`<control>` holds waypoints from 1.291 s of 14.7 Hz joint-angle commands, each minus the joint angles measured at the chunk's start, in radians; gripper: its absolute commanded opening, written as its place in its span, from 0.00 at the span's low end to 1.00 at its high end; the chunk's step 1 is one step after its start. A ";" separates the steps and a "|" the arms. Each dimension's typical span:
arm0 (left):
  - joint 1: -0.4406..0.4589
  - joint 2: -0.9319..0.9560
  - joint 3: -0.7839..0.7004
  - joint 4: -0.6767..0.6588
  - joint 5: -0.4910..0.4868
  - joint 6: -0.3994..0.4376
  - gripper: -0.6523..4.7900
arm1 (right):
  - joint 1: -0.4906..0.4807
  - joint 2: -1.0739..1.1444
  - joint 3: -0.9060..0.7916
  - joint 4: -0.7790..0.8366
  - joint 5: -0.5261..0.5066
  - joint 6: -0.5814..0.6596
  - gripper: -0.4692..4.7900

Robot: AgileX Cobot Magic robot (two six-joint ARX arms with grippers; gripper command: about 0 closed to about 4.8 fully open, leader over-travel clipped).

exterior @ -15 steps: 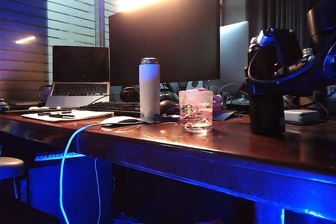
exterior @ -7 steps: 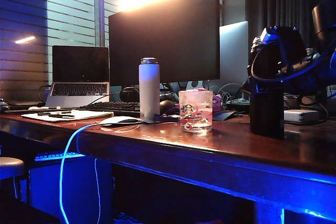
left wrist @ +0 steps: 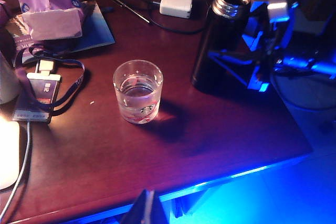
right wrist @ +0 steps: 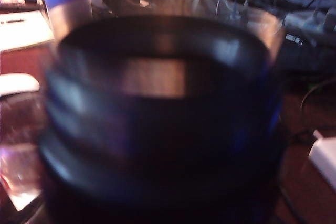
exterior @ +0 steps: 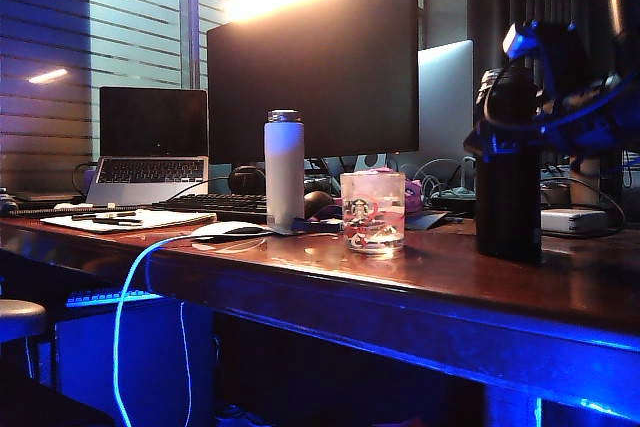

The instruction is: Pick up the black thermos, pour a little water from inside into the glass cup, then place the black thermos back on the table.

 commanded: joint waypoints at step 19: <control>0.000 -0.002 0.004 0.013 0.006 0.001 0.11 | 0.000 -0.989 -0.447 -0.496 0.075 -0.002 0.09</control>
